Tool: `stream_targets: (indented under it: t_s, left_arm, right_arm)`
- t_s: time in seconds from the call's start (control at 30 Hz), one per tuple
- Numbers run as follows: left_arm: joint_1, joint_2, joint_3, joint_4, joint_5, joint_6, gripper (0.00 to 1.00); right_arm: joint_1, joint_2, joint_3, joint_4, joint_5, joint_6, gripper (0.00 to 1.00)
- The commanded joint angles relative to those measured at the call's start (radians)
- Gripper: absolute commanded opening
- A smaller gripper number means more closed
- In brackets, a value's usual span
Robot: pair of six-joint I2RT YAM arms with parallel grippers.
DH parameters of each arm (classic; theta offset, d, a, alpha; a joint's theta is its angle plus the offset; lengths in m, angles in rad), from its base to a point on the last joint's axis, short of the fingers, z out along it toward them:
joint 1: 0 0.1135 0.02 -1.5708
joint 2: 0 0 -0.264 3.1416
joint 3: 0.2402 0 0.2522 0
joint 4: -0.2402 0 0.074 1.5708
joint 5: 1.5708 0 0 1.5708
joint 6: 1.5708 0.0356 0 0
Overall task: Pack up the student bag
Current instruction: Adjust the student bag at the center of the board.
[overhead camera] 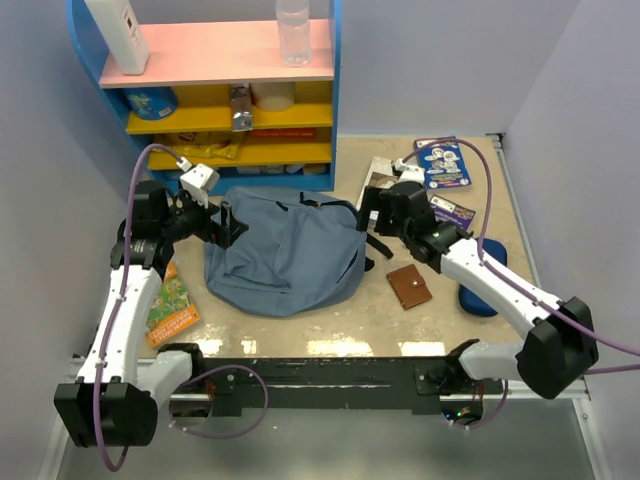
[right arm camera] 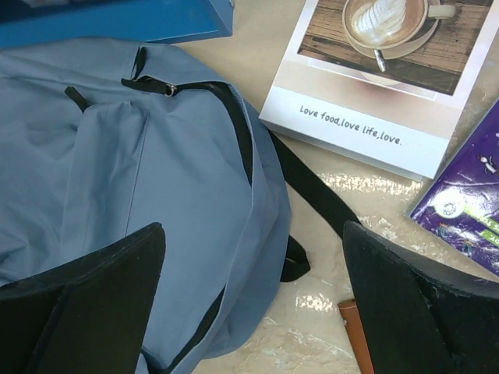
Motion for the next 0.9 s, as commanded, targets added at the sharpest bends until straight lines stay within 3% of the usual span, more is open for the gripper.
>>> stream_targets:
  t_s: [0.0,0.4,0.47,0.53,0.57,0.63,0.67,0.77,0.87]
  left_arm:
    - [-0.067,0.006,0.024,0.035,-0.053,-0.050,1.00]
    - [-0.261,0.061,-0.051,0.123,-0.242,-0.073,1.00]
    - [-0.288,0.086,-0.060,0.140,-0.303,-0.078,1.00]
    - [-0.296,0.106,-0.056,0.146,-0.334,-0.079,1.00]
    - [-0.298,0.112,-0.052,0.147,-0.338,-0.075,1.00]
    - [-0.299,0.121,-0.052,0.158,-0.352,-0.073,1.00]
    - [-0.301,0.124,-0.055,0.163,-0.355,-0.075,1.00]
    - [-0.305,0.137,-0.066,0.189,-0.403,-0.087,1.00]
    - [-0.313,0.138,-0.085,0.216,-0.409,-0.069,1.00]
  right_arm:
    - [0.000,0.053,0.054,0.045,0.011,-0.032,0.99]
    - [0.000,0.332,0.137,0.090,0.121,-0.076,0.98]
    - [0.000,0.365,0.140,0.102,0.124,-0.075,0.94]
    - [0.001,0.385,0.141,0.112,0.098,-0.075,0.86]
    - [0.000,0.388,0.135,0.116,0.085,-0.075,0.73]
    - [0.001,0.385,0.121,0.127,0.042,-0.070,0.59]
    - [0.000,0.380,0.100,0.133,0.029,-0.061,0.41]
    - [0.004,0.342,0.040,0.153,-0.012,-0.044,0.18]
    - [0.017,0.268,-0.043,0.173,-0.028,-0.018,0.13]
